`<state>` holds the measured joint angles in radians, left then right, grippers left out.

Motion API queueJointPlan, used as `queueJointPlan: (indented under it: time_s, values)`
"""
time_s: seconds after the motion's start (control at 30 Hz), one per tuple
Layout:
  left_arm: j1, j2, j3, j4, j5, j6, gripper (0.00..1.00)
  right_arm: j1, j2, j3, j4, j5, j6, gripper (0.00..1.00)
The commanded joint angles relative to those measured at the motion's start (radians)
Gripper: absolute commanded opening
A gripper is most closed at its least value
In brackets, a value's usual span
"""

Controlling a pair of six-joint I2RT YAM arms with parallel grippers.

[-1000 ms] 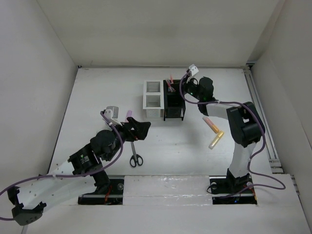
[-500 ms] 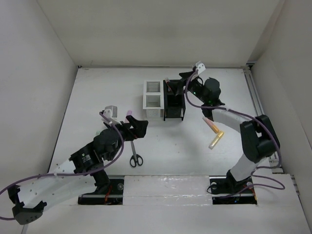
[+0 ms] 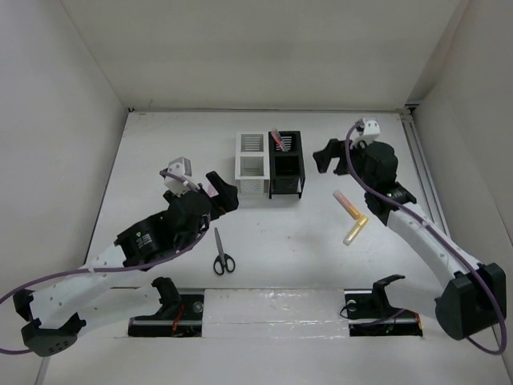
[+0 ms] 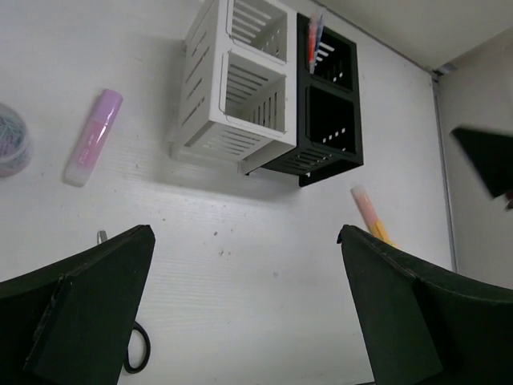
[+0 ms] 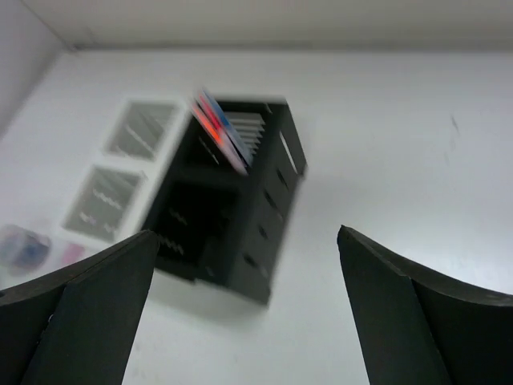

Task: Sort the stationery into containers
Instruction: Place the pen in the storage box, then pick up the pen from the center of the board.

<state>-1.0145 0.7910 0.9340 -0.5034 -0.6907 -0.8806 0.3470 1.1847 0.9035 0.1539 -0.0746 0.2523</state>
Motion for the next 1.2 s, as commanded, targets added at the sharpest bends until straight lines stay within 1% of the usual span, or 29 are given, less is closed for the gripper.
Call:
queueJointPlan:
  time_s: [0.0,0.03,0.07,0.17,0.23,0.3,0.37,0.43,0.5,0.57,0.6,0.7,0.73,0.83,0.93,1.0,1.07,1.1,1.13,1.17]
  values:
    - [-0.006,0.005,0.123,-0.177,-0.067,-0.055,1.0,-0.031,-0.124,-0.09,-0.177,0.065,0.031,1.0]
    - [-0.006,0.005,0.133,-0.197,-0.067,-0.055,1.0,-0.054,-0.149,-0.104,-0.194,0.097,0.045,1.0]
    - [-0.006,0.005,0.152,-0.234,-0.067,-0.055,1.0,-0.068,-0.18,-0.115,-0.233,0.098,0.067,1.0]
    - [-0.006,0.005,0.164,-0.279,-0.076,-0.046,1.0,-0.117,-0.189,-0.127,-0.281,0.062,0.103,1.0]
    - [-0.006,0.005,0.173,-0.291,-0.061,-0.012,1.0,-0.129,-0.154,-0.127,-0.35,0.062,0.113,1.0]
    - [-0.006,0.005,0.173,-0.291,-0.047,0.051,1.0,-0.141,-0.082,-0.111,-0.407,0.139,0.137,1.0]
    - [-0.006,0.005,0.164,-0.291,-0.047,0.077,1.0,-0.141,-0.025,-0.1,-0.47,0.166,0.146,1.0]
    - [-0.006,-0.004,0.138,-0.3,-0.047,0.077,1.0,-0.141,0.038,-0.1,-0.47,0.167,0.146,1.0]
    - [-0.006,-0.004,0.129,-0.273,-0.026,0.097,1.0,-0.141,0.049,-0.115,-0.455,0.156,0.146,1.0]
    - [0.004,-0.004,0.118,-0.242,-0.006,0.121,1.0,-0.141,0.059,-0.156,-0.424,0.142,0.146,0.97]
    - [0.004,-0.013,0.109,-0.232,0.009,0.132,1.0,-0.151,0.072,-0.166,-0.424,0.131,0.156,0.97]
    - [0.004,-0.013,0.1,-0.205,0.037,0.169,1.0,-0.16,0.093,-0.166,-0.424,0.141,0.166,0.97]
    - [0.004,-0.013,0.1,-0.19,0.048,0.178,1.0,-0.16,0.093,-0.166,-0.424,0.165,0.166,0.97]
    - [0.004,-0.022,0.091,-0.181,0.068,0.196,1.0,-0.184,0.157,-0.144,-0.442,0.177,0.166,0.95]
    - [0.004,-0.053,0.082,-0.172,0.079,0.196,1.0,-0.184,0.217,-0.12,-0.451,0.159,0.146,0.95]
    - [0.004,-0.082,0.081,-0.15,0.088,0.207,1.0,-0.193,0.24,-0.1,-0.452,0.159,0.146,0.91]
    - [0.004,-0.099,0.072,-0.15,0.097,0.216,1.0,-0.194,0.254,-0.086,-0.487,0.15,0.137,0.91]
    - [0.004,-0.099,0.072,-0.15,0.097,0.216,1.0,-0.194,0.265,-0.077,-0.497,0.15,0.137,0.89]
    - [0.004,-0.113,0.072,-0.141,0.097,0.216,1.0,-0.194,0.274,-0.077,-0.498,0.15,0.137,0.89]
    - [0.004,-0.122,0.072,-0.141,0.097,0.216,1.0,-0.194,0.274,-0.077,-0.498,0.133,0.128,0.84]
